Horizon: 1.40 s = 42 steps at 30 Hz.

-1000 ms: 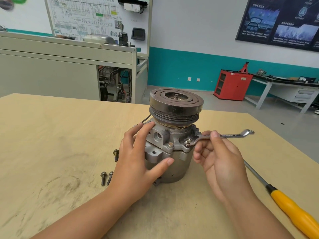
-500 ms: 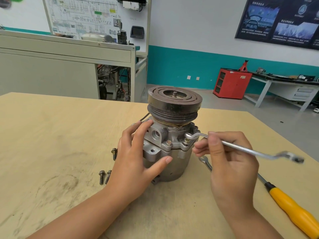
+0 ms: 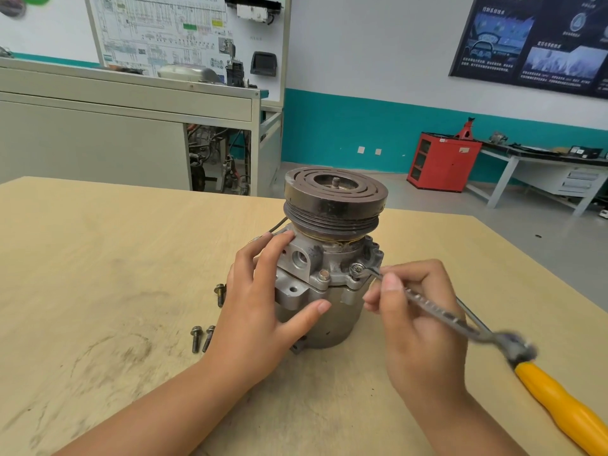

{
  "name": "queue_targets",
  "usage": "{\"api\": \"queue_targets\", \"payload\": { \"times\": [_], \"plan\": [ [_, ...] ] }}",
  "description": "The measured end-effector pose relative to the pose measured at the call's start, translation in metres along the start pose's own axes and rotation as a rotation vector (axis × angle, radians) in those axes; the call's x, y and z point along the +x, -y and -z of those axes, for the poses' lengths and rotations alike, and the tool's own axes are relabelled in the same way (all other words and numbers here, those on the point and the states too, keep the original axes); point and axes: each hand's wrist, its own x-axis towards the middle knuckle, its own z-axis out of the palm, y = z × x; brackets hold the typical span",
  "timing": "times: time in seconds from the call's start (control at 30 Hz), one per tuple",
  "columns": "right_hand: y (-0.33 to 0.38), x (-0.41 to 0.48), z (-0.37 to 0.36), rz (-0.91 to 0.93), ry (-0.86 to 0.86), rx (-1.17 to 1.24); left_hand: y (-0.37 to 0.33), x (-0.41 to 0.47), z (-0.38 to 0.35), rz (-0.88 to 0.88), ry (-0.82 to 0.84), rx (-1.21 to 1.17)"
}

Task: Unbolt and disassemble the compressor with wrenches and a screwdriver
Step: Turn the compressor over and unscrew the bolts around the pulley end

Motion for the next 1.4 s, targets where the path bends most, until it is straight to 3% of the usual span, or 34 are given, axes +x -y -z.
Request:
{"api": "queue_targets", "payload": {
  "times": [0.07,0.17,0.27,0.4,0.57,0.8,0.9,1.0,1.07,1.2,1.3,1.4],
  "plan": [
    [-0.001,0.008,0.001,-0.224,-0.020,0.253,0.000,0.000,0.000,-0.002,0.003,0.000],
    [-0.008,0.019,0.005,-0.477,-0.038,0.448,0.000,0.000,0.000,-0.007,0.002,0.001],
    [-0.014,0.023,0.001,-0.622,-0.029,0.495,0.000,0.000,0.000,-0.011,0.000,0.004],
    [-0.017,0.031,-0.002,-0.779,-0.095,0.730,0.000,0.000,0.000,-0.014,0.003,-0.003],
    [-0.011,0.034,0.010,-0.624,-0.147,0.714,0.000,0.000,0.000,0.003,0.013,-0.004],
    [-0.004,0.008,0.005,-0.124,0.034,0.216,0.001,0.000,0.000,-0.005,0.004,0.005],
    [-0.006,0.001,0.003,0.004,0.036,0.018,0.001,0.000,0.000,-0.002,-0.001,0.001],
    [-0.005,-0.003,-0.001,0.043,0.027,-0.028,0.001,0.000,0.000,-0.005,0.000,0.003],
    [-0.003,-0.004,-0.004,-0.044,-0.012,0.110,0.000,0.000,0.000,-0.005,0.002,0.003],
    [-0.001,0.008,-0.002,-0.426,-0.097,0.454,0.000,0.000,0.000,-0.005,0.002,0.003],
    [-0.005,0.019,0.003,-0.661,-0.052,0.688,0.000,-0.001,0.000,-0.010,0.005,0.006],
    [-0.009,0.029,0.005,-0.777,0.013,0.775,0.000,-0.001,0.000,-0.014,0.008,0.012]
  ]
}}
